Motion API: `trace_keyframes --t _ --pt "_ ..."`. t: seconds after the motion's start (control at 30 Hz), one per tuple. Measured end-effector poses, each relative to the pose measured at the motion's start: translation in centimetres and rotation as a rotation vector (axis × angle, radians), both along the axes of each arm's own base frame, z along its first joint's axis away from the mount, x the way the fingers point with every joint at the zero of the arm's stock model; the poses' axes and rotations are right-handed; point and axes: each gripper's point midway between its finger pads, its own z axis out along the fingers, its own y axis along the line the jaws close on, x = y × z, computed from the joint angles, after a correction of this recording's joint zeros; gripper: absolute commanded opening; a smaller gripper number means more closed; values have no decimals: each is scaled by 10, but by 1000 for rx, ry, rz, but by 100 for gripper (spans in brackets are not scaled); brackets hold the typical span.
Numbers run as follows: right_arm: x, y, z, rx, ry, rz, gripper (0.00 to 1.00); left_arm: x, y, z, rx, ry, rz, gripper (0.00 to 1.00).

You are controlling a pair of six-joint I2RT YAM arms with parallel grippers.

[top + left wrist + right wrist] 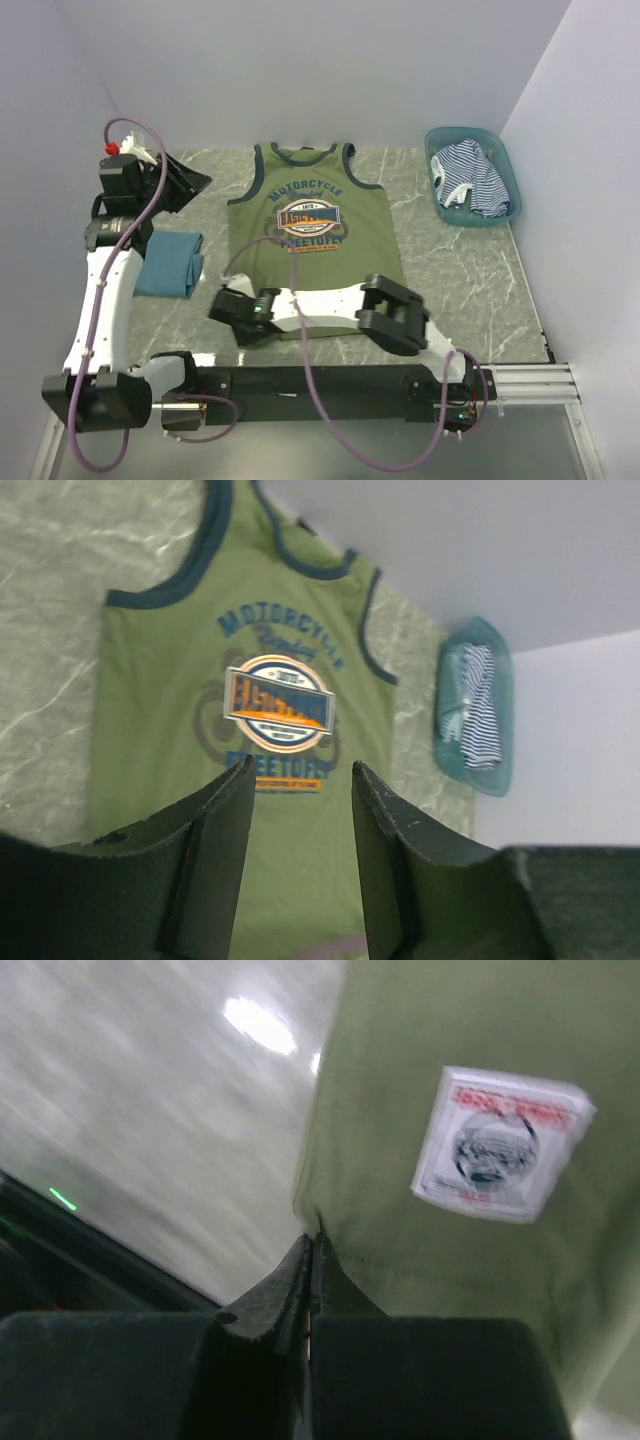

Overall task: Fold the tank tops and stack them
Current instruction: Fold the tank top

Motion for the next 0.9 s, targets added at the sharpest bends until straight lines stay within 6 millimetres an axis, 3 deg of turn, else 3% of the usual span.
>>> trace_keyframes --t 0.13,0.23,0.33,0.53,0.67,0.9 --pt "-14 -60 9 -42 18 9 0 18 5 -54 -10 105 27 47" --pt "-24 -87 23 -23 35 16 0 26 7 -115 -27 234 50 47" --pt "-31 -93 39 40 52 27 0 34 7 -172 -24 372 72 46" --pt "-37 -82 51 108 75 45 0 46 1 -250 5 541 79 48" --pt "-38 -78 55 124 83 52 0 54 -1 -275 18 587 74 48" --pt "-42 -71 61 154 106 65 0 89 -4 -285 65 553 73 46"
